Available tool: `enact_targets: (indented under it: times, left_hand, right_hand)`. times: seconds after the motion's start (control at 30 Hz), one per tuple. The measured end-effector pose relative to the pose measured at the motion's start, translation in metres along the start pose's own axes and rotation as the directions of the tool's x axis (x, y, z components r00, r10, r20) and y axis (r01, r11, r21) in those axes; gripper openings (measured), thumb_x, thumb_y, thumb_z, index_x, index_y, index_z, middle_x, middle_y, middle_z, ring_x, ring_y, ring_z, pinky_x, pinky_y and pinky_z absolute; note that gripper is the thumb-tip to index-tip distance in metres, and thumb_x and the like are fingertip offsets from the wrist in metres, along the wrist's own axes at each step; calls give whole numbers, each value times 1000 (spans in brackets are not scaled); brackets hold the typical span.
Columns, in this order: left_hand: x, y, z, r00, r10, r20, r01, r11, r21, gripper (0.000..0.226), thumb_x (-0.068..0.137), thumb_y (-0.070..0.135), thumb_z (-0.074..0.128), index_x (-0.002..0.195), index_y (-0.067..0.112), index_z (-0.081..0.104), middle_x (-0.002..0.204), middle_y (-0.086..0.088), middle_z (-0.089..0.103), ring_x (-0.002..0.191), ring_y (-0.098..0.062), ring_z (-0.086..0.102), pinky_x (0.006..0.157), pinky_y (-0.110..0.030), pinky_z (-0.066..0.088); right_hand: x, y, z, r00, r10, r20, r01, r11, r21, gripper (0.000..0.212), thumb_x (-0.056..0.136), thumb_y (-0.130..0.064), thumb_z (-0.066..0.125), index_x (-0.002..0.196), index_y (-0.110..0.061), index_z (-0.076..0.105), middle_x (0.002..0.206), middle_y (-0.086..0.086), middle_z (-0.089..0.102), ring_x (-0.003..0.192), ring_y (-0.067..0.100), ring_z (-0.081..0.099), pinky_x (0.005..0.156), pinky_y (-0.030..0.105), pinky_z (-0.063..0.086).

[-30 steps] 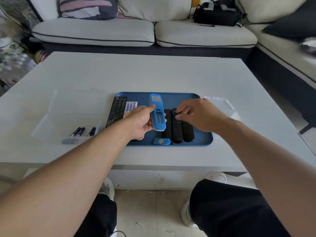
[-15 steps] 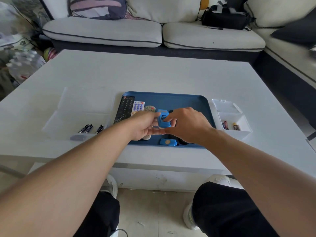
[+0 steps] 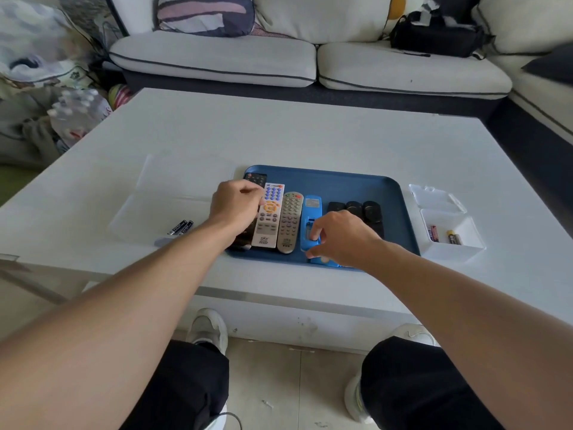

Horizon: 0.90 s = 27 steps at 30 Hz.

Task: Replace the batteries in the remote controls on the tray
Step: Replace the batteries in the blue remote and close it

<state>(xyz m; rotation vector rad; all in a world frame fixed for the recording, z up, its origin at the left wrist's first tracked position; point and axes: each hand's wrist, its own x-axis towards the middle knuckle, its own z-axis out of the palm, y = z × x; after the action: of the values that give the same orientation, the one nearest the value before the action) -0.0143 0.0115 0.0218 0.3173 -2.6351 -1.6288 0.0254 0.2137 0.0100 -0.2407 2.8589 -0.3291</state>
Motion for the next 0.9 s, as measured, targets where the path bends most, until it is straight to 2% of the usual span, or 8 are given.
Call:
enact_targets:
  times: [0.07,0.2,0.37,0.47,0.57,0.63,0.8,0.9]
  left_hand:
    - [3,-3,-9,998,27,-54,-29,999,-29,14,93,20,62,89,23,75,76,8,73,56,-8,61,50,-19,49]
    - [14,-11,-32,982,54,-180,-65,996,-58,18,88,20,63,74,25,73,69,10,72,69,-16,67,75,-30,56]
    - [25,-34,-65,972,-32,-232,16,997,-72,17,86,19,61,73,23,73,69,7,72,78,-20,72,73,-35,59]
    - [28,-50,-84,963,-45,-267,51,999,18,16,87,19,60,80,20,75,77,6,74,82,-22,72,69,-27,58]
    - [28,-61,-97,978,16,-210,41,964,263,14,87,17,62,82,23,75,82,9,71,85,-17,68,74,-23,49]
    - [26,-63,-99,993,12,-115,34,919,392,13,83,18,67,74,26,72,81,11,72,82,-16,69,75,-27,55]
    - [29,-63,-92,993,-51,109,-19,827,561,15,76,18,79,74,28,68,93,7,74,91,-17,69,83,-32,57]
    - [35,-66,-94,997,-51,57,8,812,584,22,75,13,75,84,31,66,102,6,72,95,-19,68,84,-32,56]
  right_hand:
    - [1,-3,1,1000,-12,17,13,999,-40,32,80,-52,77,106,-32,73,108,-8,70,94,13,64,81,34,57]
    - [4,-8,-5,1000,-4,22,6,998,-63,24,83,-54,73,97,-35,76,104,-16,68,92,11,64,77,31,56]
    - [10,-25,-21,992,1,-125,1,1000,12,16,90,-50,66,91,-36,74,90,-16,68,80,8,64,68,30,54]
    - [16,-48,-20,975,-80,-206,92,995,47,11,93,-42,63,92,-36,72,91,-16,66,85,11,63,69,30,49]
    - [23,-73,-13,955,-183,-231,197,980,38,12,95,-37,62,98,-33,73,99,-13,67,98,13,60,80,35,52]
    - [29,-88,-7,943,-228,-244,242,970,30,13,95,-36,62,100,-32,73,102,-14,67,103,14,59,84,39,51]
    - [45,-116,2,912,-273,-305,299,953,43,14,96,-33,62,102,-31,74,104,-13,67,99,11,59,61,21,32]
    - [54,-124,7,884,-325,-336,367,928,68,15,96,-26,64,103,-26,76,102,-7,69,104,16,59,74,31,48]
